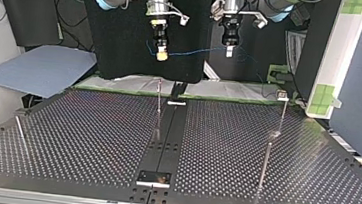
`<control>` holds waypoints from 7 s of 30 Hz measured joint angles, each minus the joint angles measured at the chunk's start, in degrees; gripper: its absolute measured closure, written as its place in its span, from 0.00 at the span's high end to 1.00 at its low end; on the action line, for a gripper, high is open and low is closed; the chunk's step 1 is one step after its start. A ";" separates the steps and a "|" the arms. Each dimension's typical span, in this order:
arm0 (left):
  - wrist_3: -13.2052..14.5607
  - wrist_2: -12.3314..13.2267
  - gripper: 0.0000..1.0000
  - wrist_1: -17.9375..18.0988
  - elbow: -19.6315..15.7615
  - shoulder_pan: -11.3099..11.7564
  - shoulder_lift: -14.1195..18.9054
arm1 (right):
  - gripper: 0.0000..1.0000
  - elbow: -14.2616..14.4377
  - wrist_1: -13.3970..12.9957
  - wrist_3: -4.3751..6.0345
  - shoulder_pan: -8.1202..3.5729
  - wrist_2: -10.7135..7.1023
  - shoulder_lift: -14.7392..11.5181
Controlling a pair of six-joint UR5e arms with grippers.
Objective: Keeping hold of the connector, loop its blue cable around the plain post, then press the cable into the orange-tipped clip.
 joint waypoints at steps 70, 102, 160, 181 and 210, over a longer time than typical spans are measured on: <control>0.00 0.07 0.00 0.00 -0.07 0.12 -0.09 | 0.00 0.00 0.00 0.00 0.00 0.00 0.00; 0.00 1.14 0.00 0.00 -0.44 1.49 -4.04 | 0.00 0.09 4.31 0.17 0.61 0.35 3.60; -3.60 -4.38 0.00 -20.56 11.66 5.92 16.52 | 0.00 -12.68 24.02 12.01 -2.98 -3.71 -16.12; -1.55 -8.33 0.00 -32.07 23.13 8.70 28.00 | 0.00 -19.67 31.37 11.78 -5.46 -11.76 -18.96; -8.21 6.09 0.00 -48.34 39.41 21.20 29.02 | 0.00 -29.36 32.61 12.17 -6.50 -18.79 -17.27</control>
